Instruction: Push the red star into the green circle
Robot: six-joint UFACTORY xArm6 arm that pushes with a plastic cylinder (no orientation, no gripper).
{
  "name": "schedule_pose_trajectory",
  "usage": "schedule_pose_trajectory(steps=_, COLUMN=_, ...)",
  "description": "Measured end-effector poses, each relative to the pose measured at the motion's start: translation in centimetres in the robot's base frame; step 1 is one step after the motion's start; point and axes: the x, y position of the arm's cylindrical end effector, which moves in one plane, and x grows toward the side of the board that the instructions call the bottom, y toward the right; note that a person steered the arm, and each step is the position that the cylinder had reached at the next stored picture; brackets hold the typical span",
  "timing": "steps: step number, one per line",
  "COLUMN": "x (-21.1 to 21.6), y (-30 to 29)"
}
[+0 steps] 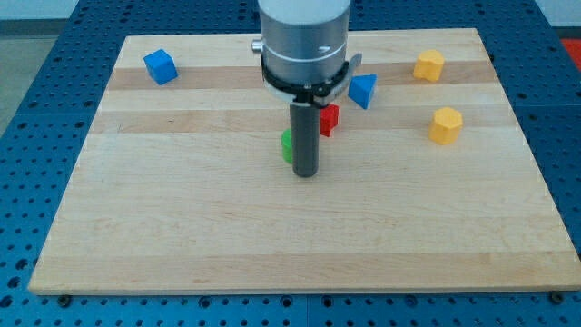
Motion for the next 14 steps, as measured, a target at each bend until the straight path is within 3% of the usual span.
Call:
schedule_pose_trajectory(steps=3, x=-3.4, y=0.0)
schedule_pose_trajectory(steps=4, x=-2.1, y=0.8)
schedule_pose_trajectory(steps=5, x=0.7, y=6.6)
schedule_pose_trajectory(steps=6, x=-2.2, y=10.1)
schedule_pose_trajectory(steps=7, x=-3.9, y=10.1)
schedule_pose_trajectory(steps=9, x=-12.8, y=8.3)
schedule_pose_trajectory(steps=10, x=-14.6, y=6.9)
schedule_pose_trajectory(steps=12, x=-10.1, y=6.0)
schedule_pose_trajectory(steps=14, x=-9.4, y=5.7)
